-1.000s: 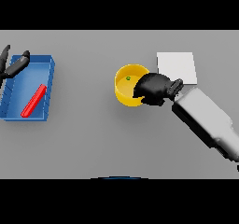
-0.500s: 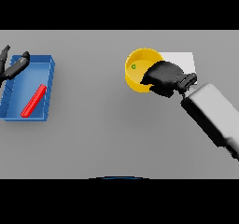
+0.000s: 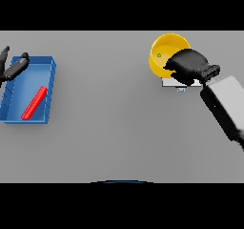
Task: Pick up the red beaker and tilt it to pour out 1 green nut into yellow bowl. Pick up the yellow bowl and place it on the metallic measuring scale.
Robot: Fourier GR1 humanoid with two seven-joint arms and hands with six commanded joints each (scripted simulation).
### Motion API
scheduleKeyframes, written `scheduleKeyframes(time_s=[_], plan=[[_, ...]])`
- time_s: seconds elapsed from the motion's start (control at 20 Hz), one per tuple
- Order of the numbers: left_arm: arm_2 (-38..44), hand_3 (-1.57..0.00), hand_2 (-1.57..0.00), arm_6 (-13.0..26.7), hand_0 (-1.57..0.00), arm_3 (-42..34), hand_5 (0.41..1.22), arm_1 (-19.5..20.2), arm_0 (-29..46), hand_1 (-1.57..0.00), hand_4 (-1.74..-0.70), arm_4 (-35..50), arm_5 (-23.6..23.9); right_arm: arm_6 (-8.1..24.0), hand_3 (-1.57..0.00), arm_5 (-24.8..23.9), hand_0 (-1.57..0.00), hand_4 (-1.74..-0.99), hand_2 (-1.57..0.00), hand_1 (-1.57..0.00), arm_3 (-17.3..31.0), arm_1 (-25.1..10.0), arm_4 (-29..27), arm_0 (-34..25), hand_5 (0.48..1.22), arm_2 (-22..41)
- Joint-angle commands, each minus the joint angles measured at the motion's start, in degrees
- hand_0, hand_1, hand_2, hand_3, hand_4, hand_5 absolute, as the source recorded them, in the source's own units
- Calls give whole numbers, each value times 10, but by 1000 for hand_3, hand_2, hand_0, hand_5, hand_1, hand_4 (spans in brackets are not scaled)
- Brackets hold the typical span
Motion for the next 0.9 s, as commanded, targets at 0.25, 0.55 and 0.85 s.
scheduleKeyframes(time_s=[0.25, 0.55, 0.85], plan=[[-4, 1, 1, 9, 1, -3, 720, 8, 2, 1, -720, -6, -1, -16, -1195, -44, -1571, -1741, -1487, -1571, 113, 6, 5, -17, 1221, -16], [-8, 1, 1, 12, 1, 1, 710, 5, 2, 1, -725, -10, -2, -23, -1349, -61, -1571, -1741, -1418, -1571, 190, 21, -5, -31, 1221, -30], [-5, 1, 1, 10, 1, 4, 713, 3, 1, 1, -728, -6, -2, -34, -1427, -51, -1402, -1741, -1375, -1571, 234, 31, -17, -41, 1221, -38]])
